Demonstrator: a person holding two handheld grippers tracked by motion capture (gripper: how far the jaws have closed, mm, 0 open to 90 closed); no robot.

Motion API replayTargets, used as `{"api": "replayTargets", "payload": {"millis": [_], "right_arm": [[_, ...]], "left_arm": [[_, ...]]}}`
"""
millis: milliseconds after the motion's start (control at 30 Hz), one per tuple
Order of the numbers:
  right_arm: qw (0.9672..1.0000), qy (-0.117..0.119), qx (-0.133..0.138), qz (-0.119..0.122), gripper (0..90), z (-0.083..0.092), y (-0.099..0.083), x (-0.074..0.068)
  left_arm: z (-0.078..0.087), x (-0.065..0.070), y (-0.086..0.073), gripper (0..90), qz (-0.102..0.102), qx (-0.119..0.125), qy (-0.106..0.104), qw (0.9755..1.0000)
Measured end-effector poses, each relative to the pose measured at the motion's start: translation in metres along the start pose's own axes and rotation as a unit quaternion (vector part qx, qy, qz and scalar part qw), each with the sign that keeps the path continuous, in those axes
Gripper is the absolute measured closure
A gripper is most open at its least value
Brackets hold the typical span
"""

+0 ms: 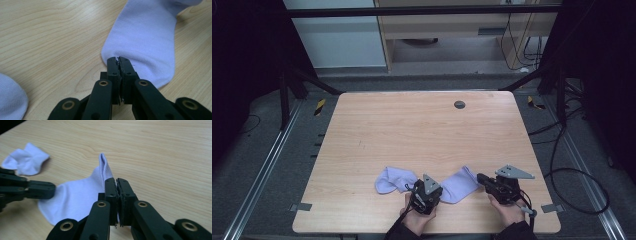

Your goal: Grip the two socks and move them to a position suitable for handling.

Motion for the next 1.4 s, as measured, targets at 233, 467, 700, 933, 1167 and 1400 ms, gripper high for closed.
{"api": "replayTargets", "payload": {"millis": [233, 467, 700, 933, 1167, 1400], "right_arm": [[0.9992, -0.031, -0.023, 0.011, 84.7, -0.015, -0.001, 0.016], [0.9975, -0.058, -0.02, 0.034, 71.1, -0.014, 0.002, 0.024], [0.9973, -0.045, -0.045, 0.038, 66.6, -0.018, -0.006, 0.033], [0.9943, -0.047, -0.078, 0.054, 67.8, -0.031, -0.013, 0.036], [0.992, -0.042, -0.105, 0.057, 86.7, -0.032, -0.015, 0.036], [0.9946, -0.032, -0.08, 0.058, 87.5, -0.016, -0.007, 0.031]], "left_arm": [[0.0, -0.001, 0.0, 85.8, 0.002, 0.0, 0.0, 1.0], [0.004, -0.006, 0.002, 71.9, 0.017, 0.009, 0.005, 0.9998], [0.01, -0.006, 0.004, 69.0, 0.023, 0.017, 0.005, 0.9996], [0.004, -0.006, 0.002, 73.3, 0.031, 0.006, -0.003, 0.9995], [0.0, -0.007, 0.003, 87.4, 0.032, -0.001, -0.018, 0.9993], [0.005, -0.013, 0.016, 88.4, 0.028, 0.014, -0.009, 0.9995]]}}
Point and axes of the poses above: each handheld gripper's, and its own axes: z roughly backward along the jaws, y roughly out of its top, x roughly to its right, the point moved 5 cm from there along -z, roughly forward along the jaws, and after that the axes turned 9 degrees about z, right-handed, at the moved point
